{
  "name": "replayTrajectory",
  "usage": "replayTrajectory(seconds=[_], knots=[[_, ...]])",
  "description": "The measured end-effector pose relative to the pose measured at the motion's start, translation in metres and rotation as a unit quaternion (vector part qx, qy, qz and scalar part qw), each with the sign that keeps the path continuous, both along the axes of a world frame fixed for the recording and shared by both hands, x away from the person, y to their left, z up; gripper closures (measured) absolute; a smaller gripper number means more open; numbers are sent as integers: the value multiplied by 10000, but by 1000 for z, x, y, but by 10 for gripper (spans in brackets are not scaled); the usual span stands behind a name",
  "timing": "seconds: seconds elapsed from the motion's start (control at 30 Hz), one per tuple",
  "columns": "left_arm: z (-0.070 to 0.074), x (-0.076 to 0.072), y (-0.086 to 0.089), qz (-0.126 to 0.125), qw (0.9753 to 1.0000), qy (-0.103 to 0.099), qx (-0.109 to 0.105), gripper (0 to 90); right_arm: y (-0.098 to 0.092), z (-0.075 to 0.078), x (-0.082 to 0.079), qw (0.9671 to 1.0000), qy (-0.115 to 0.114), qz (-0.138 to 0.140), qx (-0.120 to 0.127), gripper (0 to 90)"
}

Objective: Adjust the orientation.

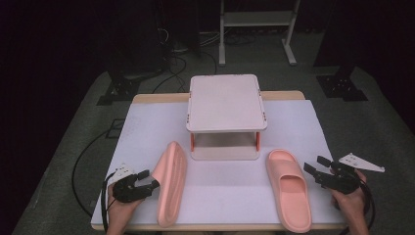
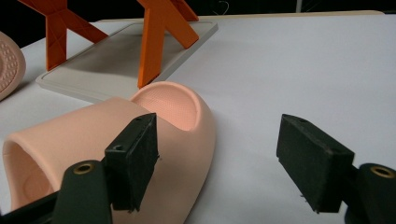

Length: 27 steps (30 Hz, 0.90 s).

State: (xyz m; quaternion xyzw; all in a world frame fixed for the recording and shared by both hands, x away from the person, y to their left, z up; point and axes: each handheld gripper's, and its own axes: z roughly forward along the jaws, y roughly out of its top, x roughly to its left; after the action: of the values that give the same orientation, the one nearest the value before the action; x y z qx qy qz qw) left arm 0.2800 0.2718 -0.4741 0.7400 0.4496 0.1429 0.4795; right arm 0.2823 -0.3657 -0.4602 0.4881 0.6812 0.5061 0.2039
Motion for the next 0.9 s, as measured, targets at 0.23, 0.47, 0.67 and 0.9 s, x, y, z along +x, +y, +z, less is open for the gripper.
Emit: replayTrajectory(seconds=[0.23,0.47,0.67,0.9], knots=[[0,8,-7,-78,9999,95,20,409,0,0,0,10000,-8,23,5,289],[1,16,-8,-127,9997,186,-102,446,1,0,-1,10000,-19,39,4,288],[3,16,-12,-236,9993,221,-164,492,-1,0,-1,10000,-28,44,21,288],[5,14,-13,-256,9993,191,-179,504,0,0,-1,10000,-21,67,3,288]])
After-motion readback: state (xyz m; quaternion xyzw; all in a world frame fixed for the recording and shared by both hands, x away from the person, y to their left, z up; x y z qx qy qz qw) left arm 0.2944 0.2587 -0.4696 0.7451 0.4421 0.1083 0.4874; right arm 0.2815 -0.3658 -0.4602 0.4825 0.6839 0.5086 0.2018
